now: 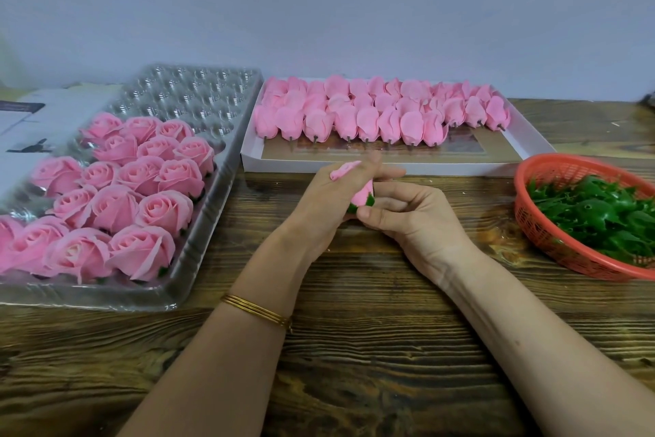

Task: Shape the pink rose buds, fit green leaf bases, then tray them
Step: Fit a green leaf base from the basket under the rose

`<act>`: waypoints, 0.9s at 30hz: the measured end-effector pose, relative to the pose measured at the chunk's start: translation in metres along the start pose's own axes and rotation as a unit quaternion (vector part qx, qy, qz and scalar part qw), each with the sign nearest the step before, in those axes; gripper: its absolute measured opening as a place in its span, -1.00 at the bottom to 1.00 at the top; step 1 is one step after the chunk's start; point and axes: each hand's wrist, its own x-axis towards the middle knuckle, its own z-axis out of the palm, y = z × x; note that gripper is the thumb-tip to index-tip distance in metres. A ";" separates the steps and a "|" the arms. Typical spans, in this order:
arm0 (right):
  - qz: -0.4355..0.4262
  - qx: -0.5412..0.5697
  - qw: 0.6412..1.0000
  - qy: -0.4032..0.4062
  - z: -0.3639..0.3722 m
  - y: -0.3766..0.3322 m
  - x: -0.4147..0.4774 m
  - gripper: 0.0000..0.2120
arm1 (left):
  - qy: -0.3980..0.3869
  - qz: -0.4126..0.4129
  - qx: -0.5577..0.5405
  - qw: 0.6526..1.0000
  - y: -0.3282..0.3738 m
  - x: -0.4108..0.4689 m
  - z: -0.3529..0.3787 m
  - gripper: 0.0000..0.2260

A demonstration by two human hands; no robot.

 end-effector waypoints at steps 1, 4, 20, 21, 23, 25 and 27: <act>0.000 -0.002 1.000 -0.002 0.000 0.000 0.000 -0.56 | -0.005 -0.001 0.005 1.000 0.000 0.000 0.000 -0.69; -0.001 -0.009 1.000 -0.016 0.000 -0.002 0.001 -0.52 | -0.011 0.003 0.021 1.000 -0.001 0.000 -0.001 -0.70; -0.009 -0.025 0.998 0.050 0.001 0.000 0.002 -0.63 | 0.044 -0.007 -0.081 0.996 -0.003 0.004 -0.001 -0.63; -0.015 -0.025 0.998 0.060 0.001 0.000 0.003 -0.63 | 0.052 -0.005 -0.073 0.996 -0.005 0.004 0.000 -0.65; -0.031 -0.033 0.996 0.075 0.000 0.001 0.003 -0.68 | 0.068 -0.005 -0.047 0.997 -0.007 0.005 0.002 -0.63; -0.049 -0.050 0.994 0.090 -0.001 0.002 0.003 -0.74 | 0.071 -0.002 -0.030 0.997 -0.008 0.003 0.008 -0.60; -0.066 -0.068 0.990 0.100 -0.001 0.003 0.003 -0.74 | 0.065 0.003 -0.021 0.998 -0.010 0.002 0.011 -0.63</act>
